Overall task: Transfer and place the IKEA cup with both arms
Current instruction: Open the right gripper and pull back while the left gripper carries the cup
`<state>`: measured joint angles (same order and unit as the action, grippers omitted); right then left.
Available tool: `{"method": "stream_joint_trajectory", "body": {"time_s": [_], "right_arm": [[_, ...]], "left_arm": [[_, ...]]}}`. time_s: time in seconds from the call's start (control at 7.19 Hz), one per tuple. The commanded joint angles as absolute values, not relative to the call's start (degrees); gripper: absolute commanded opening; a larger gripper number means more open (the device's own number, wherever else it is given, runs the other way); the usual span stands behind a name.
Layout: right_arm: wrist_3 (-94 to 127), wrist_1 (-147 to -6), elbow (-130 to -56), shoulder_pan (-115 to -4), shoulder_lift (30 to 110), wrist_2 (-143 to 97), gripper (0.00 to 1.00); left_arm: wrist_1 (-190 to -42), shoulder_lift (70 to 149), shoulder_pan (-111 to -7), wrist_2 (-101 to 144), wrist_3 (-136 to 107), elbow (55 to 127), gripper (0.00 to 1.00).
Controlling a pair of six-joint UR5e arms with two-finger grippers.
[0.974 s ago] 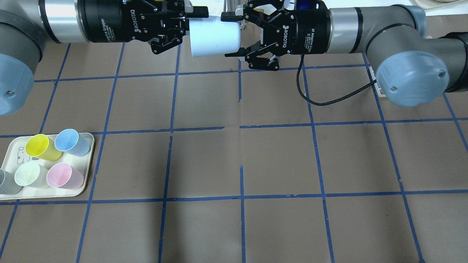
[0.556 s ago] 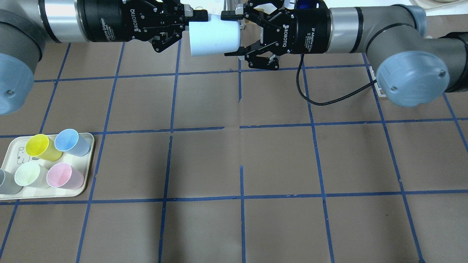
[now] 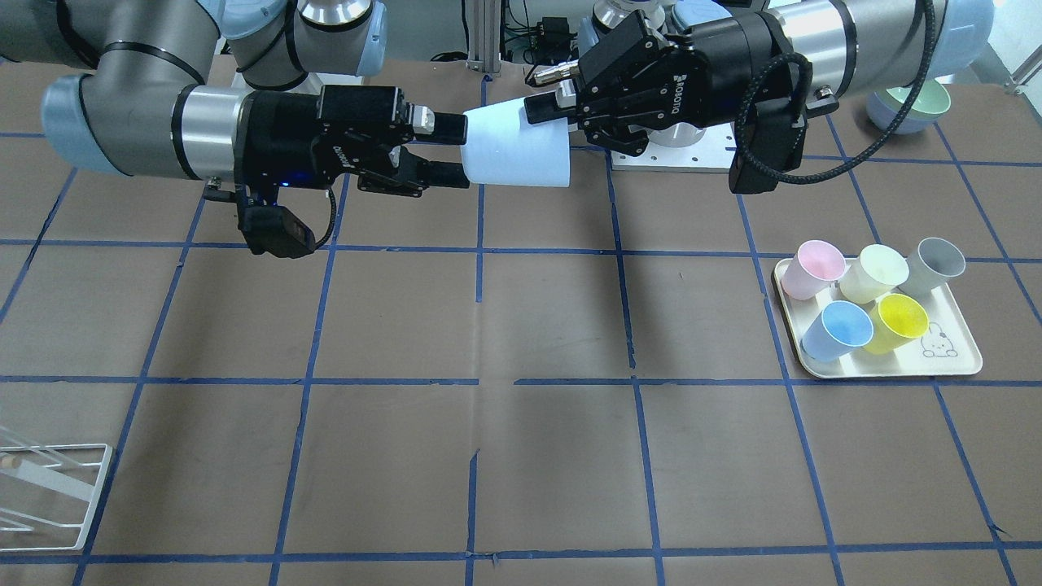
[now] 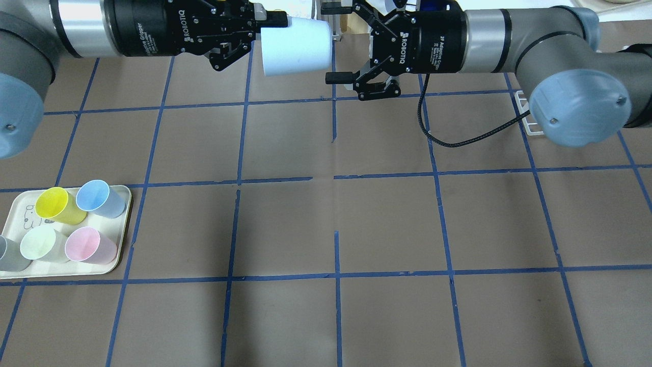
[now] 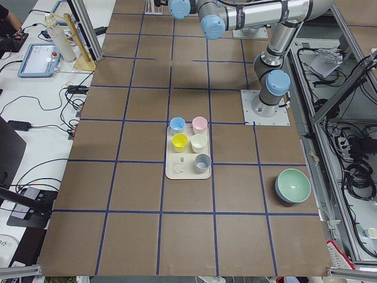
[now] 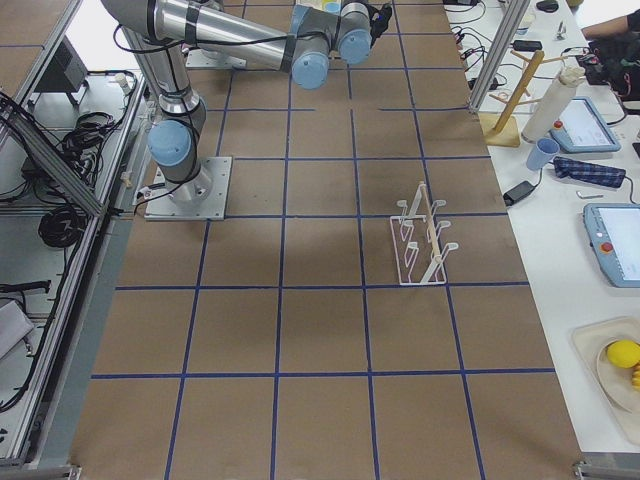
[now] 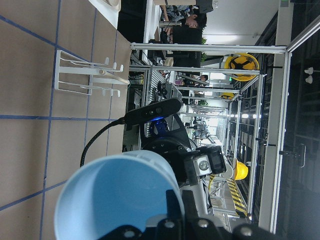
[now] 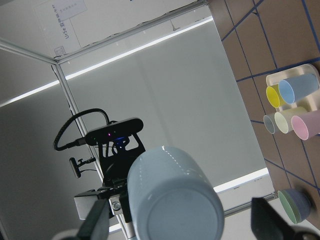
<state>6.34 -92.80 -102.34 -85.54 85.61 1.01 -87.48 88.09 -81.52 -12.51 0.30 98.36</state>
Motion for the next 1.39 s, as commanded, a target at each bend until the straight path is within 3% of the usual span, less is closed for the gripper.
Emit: {"method": "stream_joint_trajectory", "body": {"time_s": [0.0, 0.56, 0.97, 1.25], "right_arm": [[8.9, -92.9, -102.3, -79.2, 85.8, 1.5, 1.0], [9.9, -92.6, -99.6, -77.3, 88.1, 27.5, 1.0], [13.4, -92.3, -99.5, -78.9, 95.3, 52.9, 1.0], [13.3, -92.4, -98.9, -85.6, 96.9, 72.9, 1.0]], "left_arm": [[-85.0, 88.2, -81.0, -23.0, 0.3, 98.0, 0.0], [-84.2, 89.7, -72.5, -56.4, 5.8, 94.8, 0.0], [-81.8, 92.5, -64.1, -78.7, 28.6, 94.9, 0.0], [-76.0, 96.7, -56.0, -83.7, 41.9, 95.2, 0.0]]}}
